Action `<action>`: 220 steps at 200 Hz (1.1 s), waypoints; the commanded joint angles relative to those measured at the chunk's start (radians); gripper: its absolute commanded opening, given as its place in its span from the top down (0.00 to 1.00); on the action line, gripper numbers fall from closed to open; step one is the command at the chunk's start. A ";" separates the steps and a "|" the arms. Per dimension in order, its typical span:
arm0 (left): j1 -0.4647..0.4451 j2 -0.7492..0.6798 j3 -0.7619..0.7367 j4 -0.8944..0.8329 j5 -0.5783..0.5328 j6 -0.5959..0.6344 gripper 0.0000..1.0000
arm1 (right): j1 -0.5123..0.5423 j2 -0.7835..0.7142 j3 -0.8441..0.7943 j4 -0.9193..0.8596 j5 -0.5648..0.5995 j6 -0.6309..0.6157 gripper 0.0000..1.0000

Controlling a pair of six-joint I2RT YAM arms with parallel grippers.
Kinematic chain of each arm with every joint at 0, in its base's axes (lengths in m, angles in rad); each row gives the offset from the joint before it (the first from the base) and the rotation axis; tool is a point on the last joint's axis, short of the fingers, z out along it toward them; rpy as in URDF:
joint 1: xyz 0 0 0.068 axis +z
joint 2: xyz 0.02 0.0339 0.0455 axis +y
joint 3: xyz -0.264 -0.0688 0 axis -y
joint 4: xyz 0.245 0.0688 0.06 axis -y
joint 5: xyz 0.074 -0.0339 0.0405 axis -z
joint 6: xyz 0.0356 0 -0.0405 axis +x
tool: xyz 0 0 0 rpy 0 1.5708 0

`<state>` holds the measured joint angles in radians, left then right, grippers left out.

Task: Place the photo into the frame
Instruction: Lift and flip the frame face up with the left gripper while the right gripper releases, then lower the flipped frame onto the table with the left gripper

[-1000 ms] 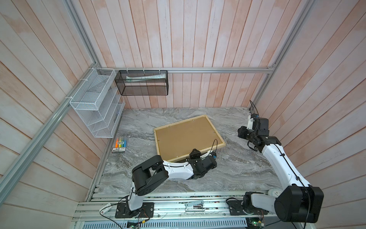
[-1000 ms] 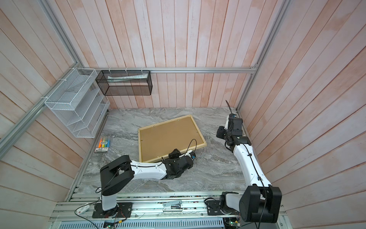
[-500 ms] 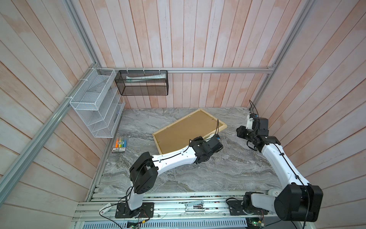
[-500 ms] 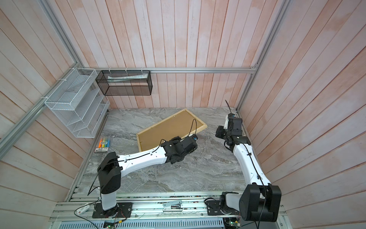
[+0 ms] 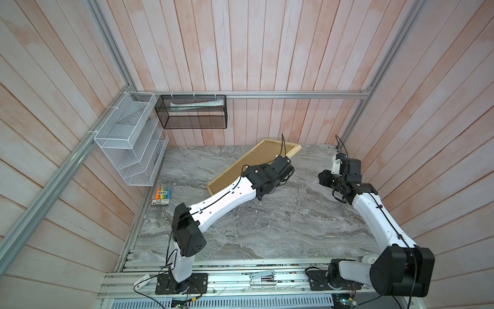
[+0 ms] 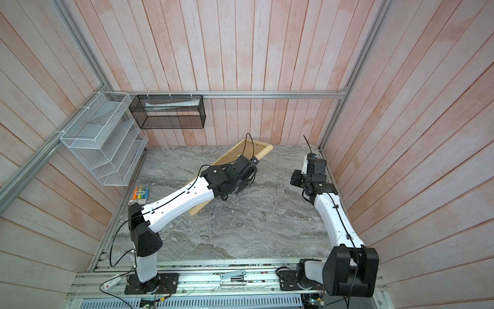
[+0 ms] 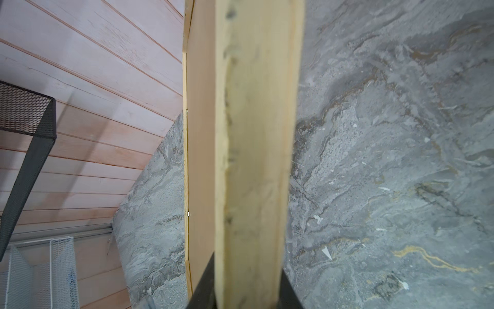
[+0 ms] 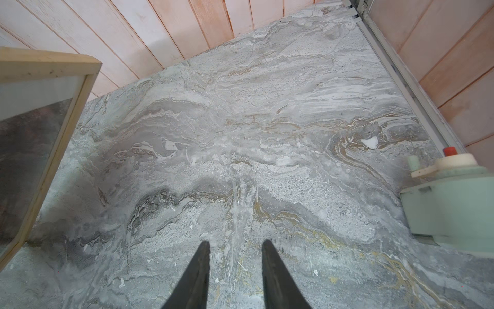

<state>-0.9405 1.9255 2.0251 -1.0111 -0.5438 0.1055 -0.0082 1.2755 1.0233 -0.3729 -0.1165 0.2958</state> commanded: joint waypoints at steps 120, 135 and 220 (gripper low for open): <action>0.174 -0.116 0.353 0.144 0.540 -0.274 1.00 | -0.003 0.010 -0.009 0.010 -0.026 0.008 0.66; 0.225 -0.145 0.320 0.183 0.637 -0.316 1.00 | -0.004 0.010 -0.010 0.011 -0.031 0.006 0.66; 0.520 -0.313 -0.112 0.561 1.092 -0.590 1.00 | -0.004 0.015 -0.022 0.017 -0.055 0.007 0.66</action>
<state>-0.4801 1.7023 1.9984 -0.7807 0.3378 -0.3424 -0.0082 1.2812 1.0122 -0.3664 -0.1547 0.2958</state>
